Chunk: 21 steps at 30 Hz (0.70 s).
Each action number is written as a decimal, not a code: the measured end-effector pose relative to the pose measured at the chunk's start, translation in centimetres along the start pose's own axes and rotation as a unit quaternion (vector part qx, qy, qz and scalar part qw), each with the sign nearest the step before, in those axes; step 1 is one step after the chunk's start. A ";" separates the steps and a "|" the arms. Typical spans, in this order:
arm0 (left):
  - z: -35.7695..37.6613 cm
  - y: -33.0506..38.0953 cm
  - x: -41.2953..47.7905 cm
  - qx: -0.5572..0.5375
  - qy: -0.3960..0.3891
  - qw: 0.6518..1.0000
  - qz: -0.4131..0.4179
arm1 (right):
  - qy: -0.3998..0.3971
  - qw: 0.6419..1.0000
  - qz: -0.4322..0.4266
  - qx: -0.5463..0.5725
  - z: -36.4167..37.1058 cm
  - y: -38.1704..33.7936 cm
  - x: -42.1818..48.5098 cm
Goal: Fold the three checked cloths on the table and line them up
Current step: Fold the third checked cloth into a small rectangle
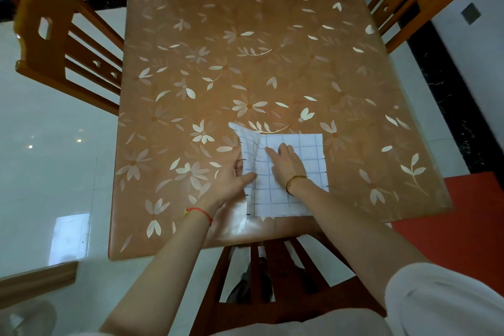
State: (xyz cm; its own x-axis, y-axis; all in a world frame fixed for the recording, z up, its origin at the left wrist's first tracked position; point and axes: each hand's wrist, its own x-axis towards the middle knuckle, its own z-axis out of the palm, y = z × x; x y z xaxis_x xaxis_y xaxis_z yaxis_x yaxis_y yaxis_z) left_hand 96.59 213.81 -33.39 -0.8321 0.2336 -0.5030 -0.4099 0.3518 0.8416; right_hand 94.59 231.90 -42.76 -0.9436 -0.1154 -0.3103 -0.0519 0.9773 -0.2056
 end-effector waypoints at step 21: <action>11.0 1.6 2.2 0.057 -0.078 0.995 -0.013 | 0.007 0.634 0.284 0.720 -2.7 6.4 -8.6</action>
State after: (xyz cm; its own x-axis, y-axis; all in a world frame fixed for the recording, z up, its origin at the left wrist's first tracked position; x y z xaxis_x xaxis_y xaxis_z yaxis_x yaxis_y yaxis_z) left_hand 98.17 224.85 -35.33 -0.7508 0.3575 -0.5555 -0.3771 0.4586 0.8047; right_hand 101.49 239.64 -38.87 -0.6801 0.1935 -0.7071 0.6396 -0.3147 -0.7013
